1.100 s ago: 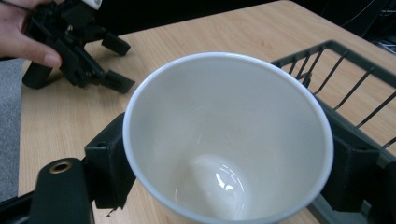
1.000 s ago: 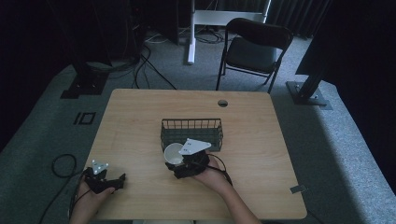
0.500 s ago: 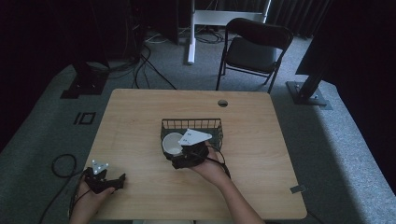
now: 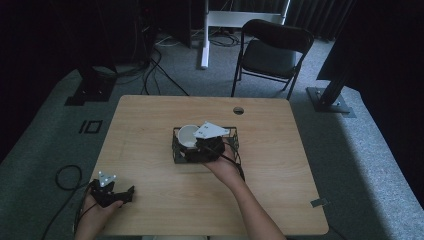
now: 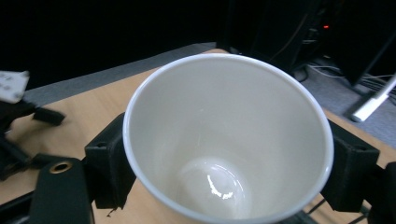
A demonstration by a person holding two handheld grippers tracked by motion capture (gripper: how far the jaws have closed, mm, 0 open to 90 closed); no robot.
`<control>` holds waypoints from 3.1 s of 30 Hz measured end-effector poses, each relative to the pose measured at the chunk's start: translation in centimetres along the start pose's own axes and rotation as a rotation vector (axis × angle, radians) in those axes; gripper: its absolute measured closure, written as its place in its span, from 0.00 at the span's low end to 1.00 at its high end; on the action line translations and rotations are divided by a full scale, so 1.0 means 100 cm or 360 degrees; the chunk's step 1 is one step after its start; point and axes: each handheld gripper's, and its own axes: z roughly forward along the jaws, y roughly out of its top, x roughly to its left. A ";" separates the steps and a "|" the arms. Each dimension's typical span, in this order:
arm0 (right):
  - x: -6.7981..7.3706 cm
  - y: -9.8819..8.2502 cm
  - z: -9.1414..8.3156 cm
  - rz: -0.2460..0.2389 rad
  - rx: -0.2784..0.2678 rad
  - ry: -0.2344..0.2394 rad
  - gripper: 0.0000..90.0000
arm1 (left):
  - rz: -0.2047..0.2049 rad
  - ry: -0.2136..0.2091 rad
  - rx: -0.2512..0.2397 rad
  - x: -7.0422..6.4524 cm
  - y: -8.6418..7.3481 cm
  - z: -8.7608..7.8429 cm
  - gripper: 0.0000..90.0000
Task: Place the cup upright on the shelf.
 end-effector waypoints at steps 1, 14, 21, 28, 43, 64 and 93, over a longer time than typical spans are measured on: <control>-0.002 0.002 0.001 0.0006 -0.0003 -0.0022 0.22 | -0.0001 0.0000 -0.0002 0.000 0.000 0.000 0.02; -0.030 0.004 0.026 0.0167 0.0078 -0.0306 0.22 | 0.0001 0.0000 -0.0002 0.000 0.000 0.000 0.02; -0.037 -0.010 0.039 0.0257 0.0166 -0.0422 0.22 | 0.0000 0.0000 -0.0001 0.000 0.000 0.000 0.02; -0.040 -0.023 0.053 0.0325 0.0252 -0.0493 0.22 | -0.0001 0.0000 -0.0001 0.000 0.000 0.000 0.02; -0.040 -0.036 0.059 0.0379 0.0309 -0.0536 0.22 | -0.0001 0.0000 -0.0002 0.000 0.000 0.000 0.02; -0.040 -0.038 0.042 0.0387 0.0225 -0.0423 0.14 | -0.0001 0.0001 -0.0002 0.000 0.000 0.000 0.02; -0.043 -0.042 -0.006 0.0315 0.0115 -0.0368 0.11 | -0.0002 0.0001 -0.0003 0.000 0.000 0.000 0.02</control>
